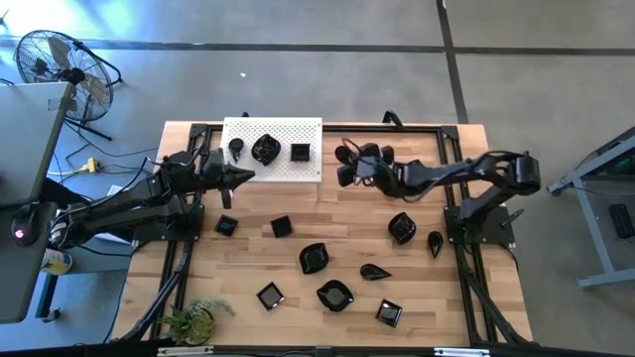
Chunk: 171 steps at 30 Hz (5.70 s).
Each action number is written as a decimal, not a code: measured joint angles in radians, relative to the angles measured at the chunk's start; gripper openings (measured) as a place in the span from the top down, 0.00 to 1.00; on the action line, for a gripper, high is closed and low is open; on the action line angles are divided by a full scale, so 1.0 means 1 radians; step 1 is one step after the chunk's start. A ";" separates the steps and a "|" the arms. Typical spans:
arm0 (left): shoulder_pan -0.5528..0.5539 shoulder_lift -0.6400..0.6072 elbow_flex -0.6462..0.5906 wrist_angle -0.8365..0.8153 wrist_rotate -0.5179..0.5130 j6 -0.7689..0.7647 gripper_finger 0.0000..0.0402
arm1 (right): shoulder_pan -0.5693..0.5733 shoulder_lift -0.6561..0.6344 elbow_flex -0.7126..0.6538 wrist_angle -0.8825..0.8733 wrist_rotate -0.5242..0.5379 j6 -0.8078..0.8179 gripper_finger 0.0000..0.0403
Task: Pick & Place Mini shaped plates
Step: Stack the drop-shaped plate on top of the drop-shaped plate on the shelf
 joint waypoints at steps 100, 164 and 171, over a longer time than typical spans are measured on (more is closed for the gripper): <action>-0.255 0.607 0.189 0.819 -0.469 -0.065 0.97 | 0.179 0.371 0.391 1.026 -0.069 -1.403 0.98; 0.623 1.047 1.120 -1.335 0.088 0.181 1.00 | 0.242 0.370 0.372 0.366 -0.123 -0.998 1.00; 0.622 1.047 1.130 -1.391 0.077 0.217 1.00 | 0.242 0.370 0.372 0.360 -0.154 -0.998 1.00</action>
